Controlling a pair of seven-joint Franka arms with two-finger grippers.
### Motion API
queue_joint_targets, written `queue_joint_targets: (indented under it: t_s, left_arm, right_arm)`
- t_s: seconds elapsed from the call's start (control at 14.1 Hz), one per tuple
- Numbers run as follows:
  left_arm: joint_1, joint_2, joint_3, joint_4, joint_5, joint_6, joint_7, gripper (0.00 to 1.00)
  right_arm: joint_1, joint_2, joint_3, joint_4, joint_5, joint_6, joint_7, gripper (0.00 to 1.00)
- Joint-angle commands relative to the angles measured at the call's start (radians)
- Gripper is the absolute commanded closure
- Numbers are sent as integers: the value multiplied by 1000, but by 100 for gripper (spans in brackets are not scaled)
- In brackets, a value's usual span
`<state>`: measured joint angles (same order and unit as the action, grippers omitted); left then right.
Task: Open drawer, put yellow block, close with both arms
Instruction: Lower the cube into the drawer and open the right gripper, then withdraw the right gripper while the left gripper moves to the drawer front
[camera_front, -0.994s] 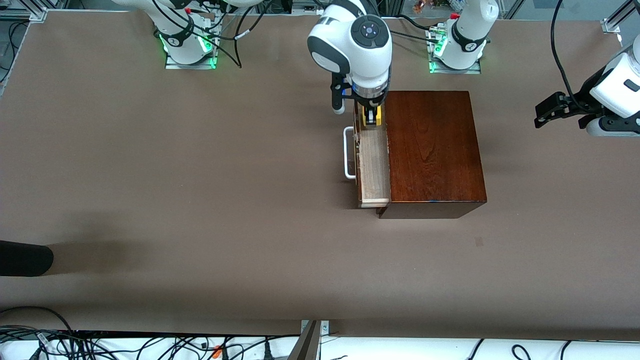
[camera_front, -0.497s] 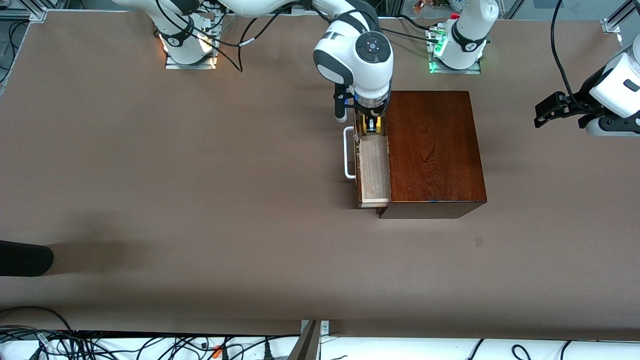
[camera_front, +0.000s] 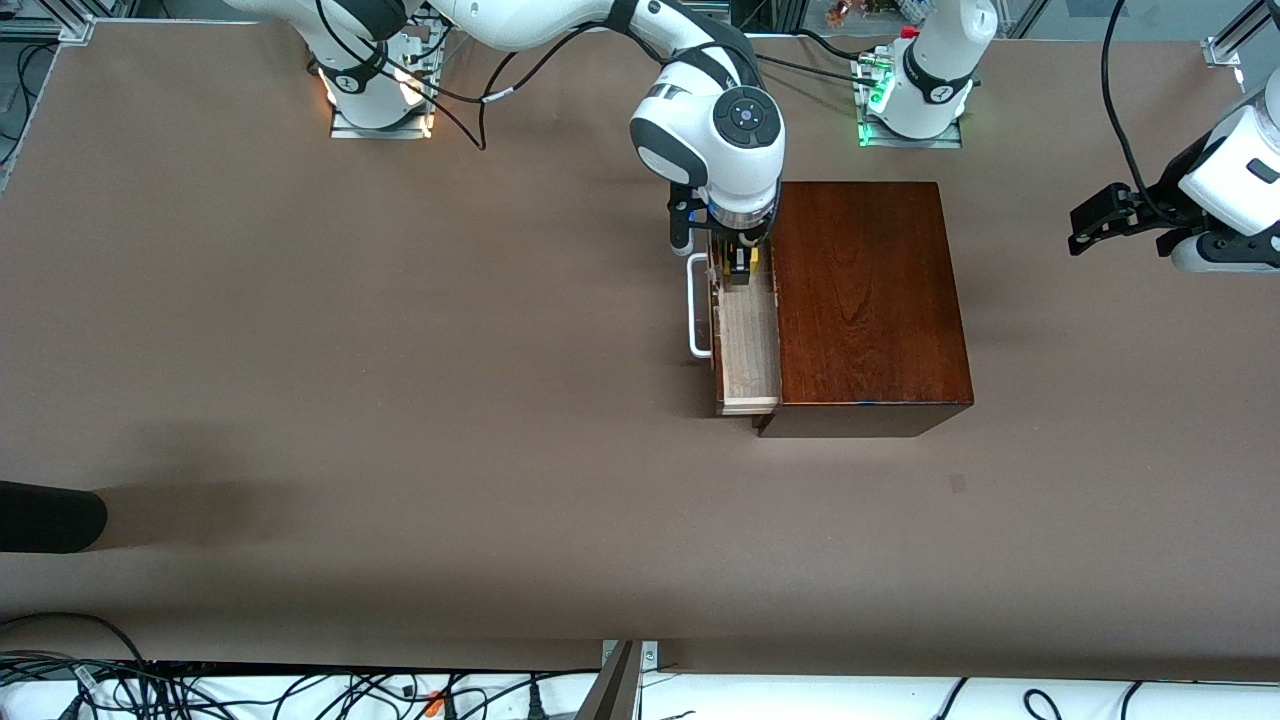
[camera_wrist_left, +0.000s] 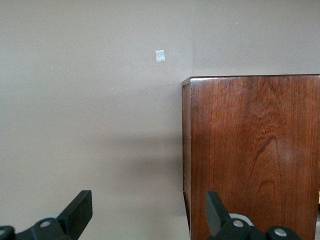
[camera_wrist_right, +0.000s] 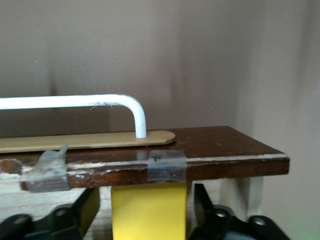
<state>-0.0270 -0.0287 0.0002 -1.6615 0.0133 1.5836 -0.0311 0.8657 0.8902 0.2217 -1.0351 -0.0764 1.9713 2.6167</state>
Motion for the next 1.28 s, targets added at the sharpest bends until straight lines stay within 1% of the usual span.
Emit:
queue_joint_targets:
  t_s: [0.0, 0.14, 0.28, 0.43, 0.57, 0.64, 0.71, 0.78, 0.92, 0.99, 1.21]
  left_arm:
    - [2, 12, 0, 31, -10, -25, -6, 0]
    - [2, 12, 0, 31, -10, -25, -6, 0]
    - [1, 12, 0, 31, -12, -25, -6, 0]
    - [1, 12, 0, 31, -12, -25, -6, 0]
    - [1, 10, -5, 31, -12, -33, -6, 0]
    - [1, 10, -8, 32, -18, -53, -6, 0]
    - [-4, 7, -12, 32, -21, -77, -4, 0]
    - [-17, 9, -19, 32, -23, -99, -4, 0]
    - [-43, 19, -97, 31, -23, -105, 25, 0]
    - [-50, 36, -136, 31, -24, -109, 57, 0]
    - [-57, 70, -235, 32, -38, -120, 124, 0]
  right_arm:
    - [-2, -20, -1, 35, 1, -61, 19, 0]
    - [-16, -77, 1, 36, 42, -100, 17, 0]
    - [-45, -138, 2, 36, 52, -141, 6, 0]
    - [-79, -207, 1, 35, 55, -219, -123, 0]
    - [-131, -270, -2, 32, 56, -331, -339, 0]
    - [-161, -301, -7, 24, 66, -392, -504, 0]
    - [-175, -341, -27, 6, 75, -467, -665, 0]
    - [-203, -364, -50, 0, 76, -532, -782, 0]
    - [-269, -422, -65, -34, 76, -592, -1002, 0]
    - [-298, -472, -77, -87, 76, -594, -1109, 0]
    - [-339, -647, -182, -300, 75, -569, -1496, 0]
